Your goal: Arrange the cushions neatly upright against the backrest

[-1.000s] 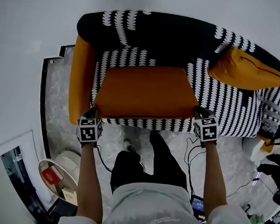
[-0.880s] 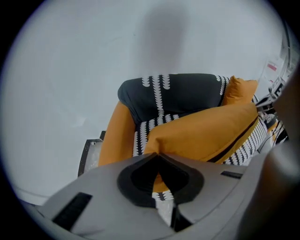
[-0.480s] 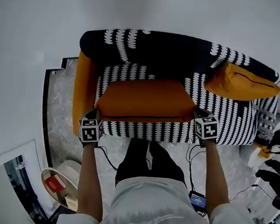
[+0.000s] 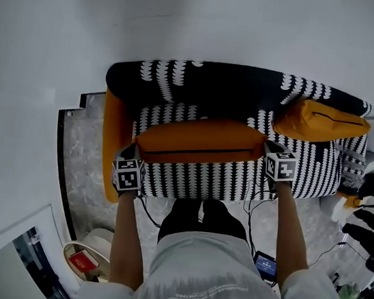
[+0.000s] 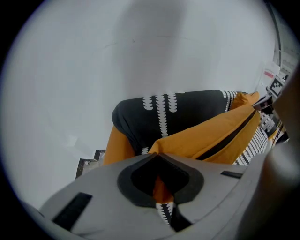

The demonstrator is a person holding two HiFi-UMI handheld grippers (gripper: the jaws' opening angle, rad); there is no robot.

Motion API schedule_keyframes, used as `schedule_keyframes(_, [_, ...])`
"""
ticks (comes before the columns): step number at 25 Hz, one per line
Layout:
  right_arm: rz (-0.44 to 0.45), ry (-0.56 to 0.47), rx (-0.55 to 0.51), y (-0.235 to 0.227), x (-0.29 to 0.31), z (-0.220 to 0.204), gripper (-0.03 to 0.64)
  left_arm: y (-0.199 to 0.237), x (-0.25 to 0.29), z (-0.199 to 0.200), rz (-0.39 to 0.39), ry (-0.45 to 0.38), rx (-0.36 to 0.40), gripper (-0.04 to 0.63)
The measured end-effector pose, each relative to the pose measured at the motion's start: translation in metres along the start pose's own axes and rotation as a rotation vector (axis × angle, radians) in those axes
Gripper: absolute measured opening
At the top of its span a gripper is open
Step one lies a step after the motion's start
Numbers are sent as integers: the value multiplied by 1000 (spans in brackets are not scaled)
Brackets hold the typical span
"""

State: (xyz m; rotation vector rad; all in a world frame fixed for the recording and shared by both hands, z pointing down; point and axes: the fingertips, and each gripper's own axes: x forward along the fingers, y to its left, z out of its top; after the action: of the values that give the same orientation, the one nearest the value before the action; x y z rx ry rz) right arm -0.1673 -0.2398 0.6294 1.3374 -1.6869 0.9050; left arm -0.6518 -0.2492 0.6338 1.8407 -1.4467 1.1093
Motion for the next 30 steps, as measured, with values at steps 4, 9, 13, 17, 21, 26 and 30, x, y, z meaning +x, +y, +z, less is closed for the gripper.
schedule_keyframes(4, [-25, 4, 24, -11, 12, 23, 31, 6, 15, 28, -19, -11, -21, 25])
schedule_keyframes(9, [-38, 13, 73, -23, 31, 47, 29, 13, 30, 56, -29, -25, -56, 26])
schedule_keyframes(13, [-37, -5, 80, -29, 43, 71, 31, 21, 46, 79, -6, -32, -34, 26])
schedule_keyframes(17, [-57, -36, 91, -36, 57, 92, 31, 27, 65, 100, 17, -25, 5, 26])
schedule_keyframes(21, [-79, -64, 88, -38, 67, 114, 31, 35, 81, 119, 33, -34, 9, 26])
schedule_keyframes(26, [-105, -59, 69, -45, 80, 136, 31, 45, 98, 142, 50, -56, -21, 28])
schedule_keyframes(30, [-79, -93, 53, -51, 94, 145, 31, 51, 107, 154, 46, -59, -29, 32])
